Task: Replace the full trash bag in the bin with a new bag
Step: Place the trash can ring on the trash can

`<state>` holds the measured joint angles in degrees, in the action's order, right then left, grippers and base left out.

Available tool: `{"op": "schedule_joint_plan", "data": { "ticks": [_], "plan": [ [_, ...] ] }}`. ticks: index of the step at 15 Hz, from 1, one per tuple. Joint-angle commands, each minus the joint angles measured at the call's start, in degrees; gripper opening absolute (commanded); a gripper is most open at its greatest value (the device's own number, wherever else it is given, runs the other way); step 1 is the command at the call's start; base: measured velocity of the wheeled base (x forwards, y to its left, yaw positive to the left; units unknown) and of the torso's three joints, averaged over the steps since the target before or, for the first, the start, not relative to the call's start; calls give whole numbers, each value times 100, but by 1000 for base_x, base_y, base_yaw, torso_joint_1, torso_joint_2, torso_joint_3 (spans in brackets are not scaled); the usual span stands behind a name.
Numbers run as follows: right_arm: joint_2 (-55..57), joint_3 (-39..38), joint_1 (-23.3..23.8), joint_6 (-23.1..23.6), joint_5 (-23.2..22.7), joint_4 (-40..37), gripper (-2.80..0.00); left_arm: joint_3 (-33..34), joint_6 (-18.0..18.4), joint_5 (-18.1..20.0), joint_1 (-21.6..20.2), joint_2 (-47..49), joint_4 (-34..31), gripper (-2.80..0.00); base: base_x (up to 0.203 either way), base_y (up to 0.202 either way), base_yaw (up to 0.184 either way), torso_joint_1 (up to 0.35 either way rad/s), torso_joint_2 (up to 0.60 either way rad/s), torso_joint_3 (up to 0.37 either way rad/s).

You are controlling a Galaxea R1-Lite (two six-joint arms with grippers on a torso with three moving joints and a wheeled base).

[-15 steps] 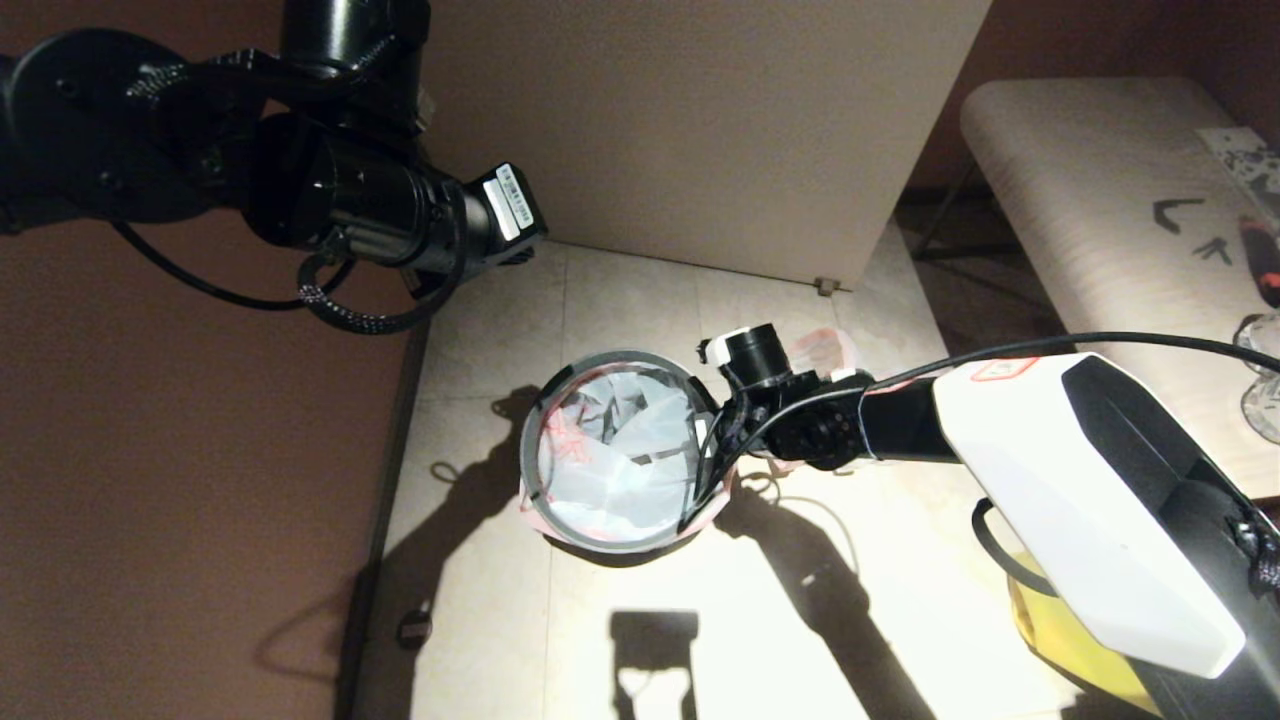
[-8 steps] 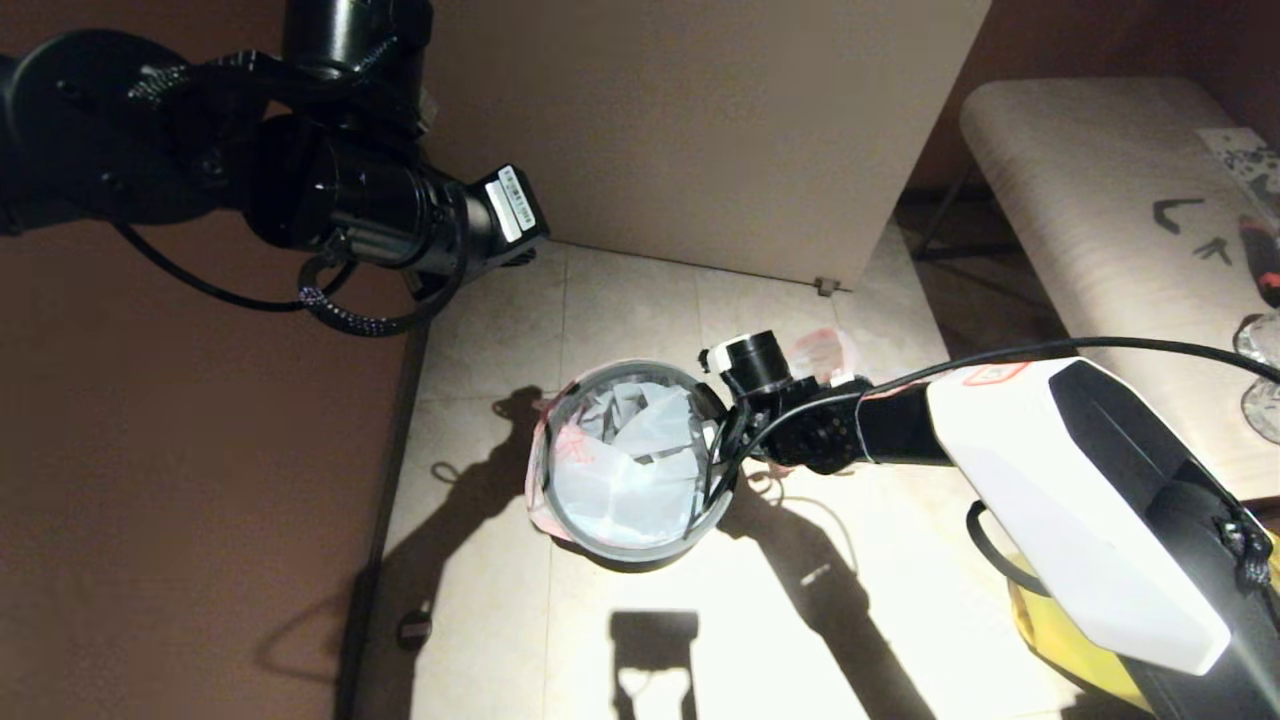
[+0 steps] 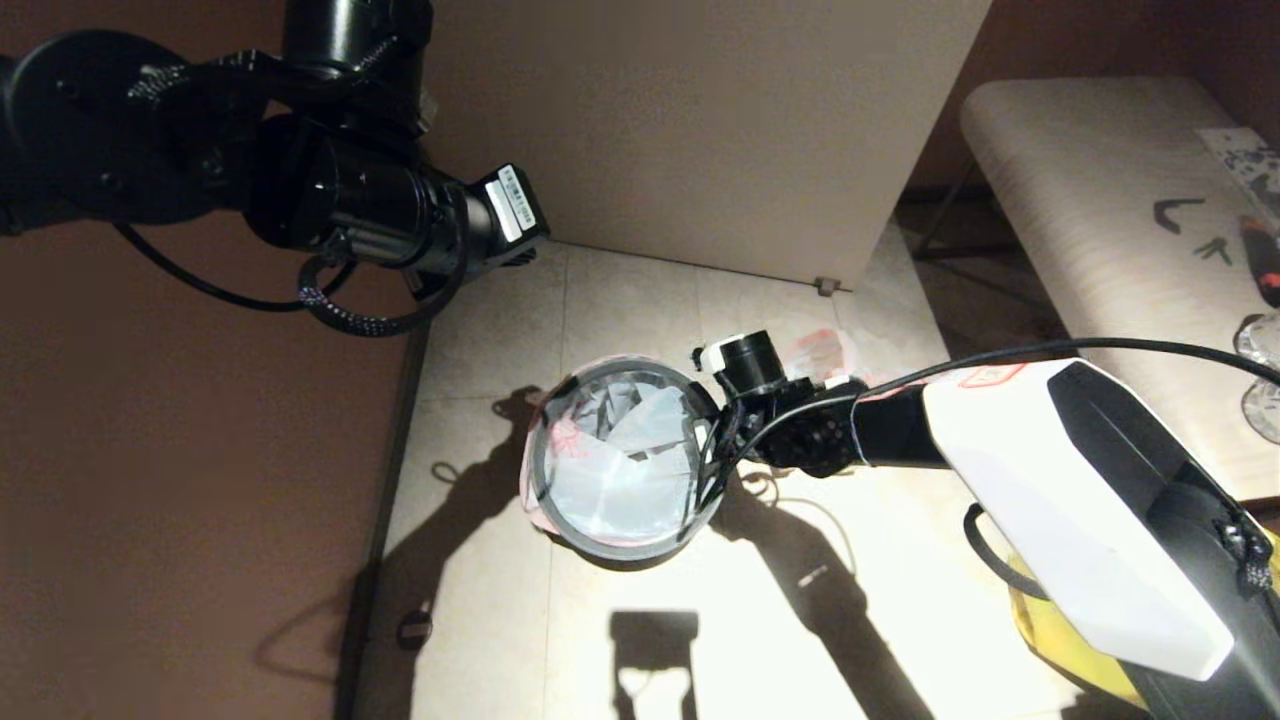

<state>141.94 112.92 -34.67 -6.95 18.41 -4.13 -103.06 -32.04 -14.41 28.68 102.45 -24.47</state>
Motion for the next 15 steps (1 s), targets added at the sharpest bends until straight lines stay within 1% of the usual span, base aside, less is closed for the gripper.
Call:
{"op": "schedule_joint_plan", "data": {
  "ticks": [1,4,8,11,13,15],
  "plan": [
    [-312,-32,-12,-55,6,-239,-280,14,-22,-9,6,-24,-14,-280,0,0,0,0,0,0],
    [-494,-33,-13,-34,-4,-398,-280,32,-22,-9,14,-50,-23,-280,0,0,0,0,0,0],
    [-501,-33,-40,-34,-29,-397,-280,32,-13,-9,20,-43,-23,-280,0,0,0,0,0,0],
    [-426,-13,-40,-34,-153,-351,-280,32,-13,-9,14,-41,-23,-280,0,0,0,0,0,0],
    [-318,-6,-40,-34,-256,-116,-280,23,-8,-9,6,-20,-14,-280,0,0,0,0,0,0],
    [-170,0,-35,-34,-267,120,-280,14,-4,-12,6,12,-14,-280,0,0,0,0,0,0]
  ]
}}
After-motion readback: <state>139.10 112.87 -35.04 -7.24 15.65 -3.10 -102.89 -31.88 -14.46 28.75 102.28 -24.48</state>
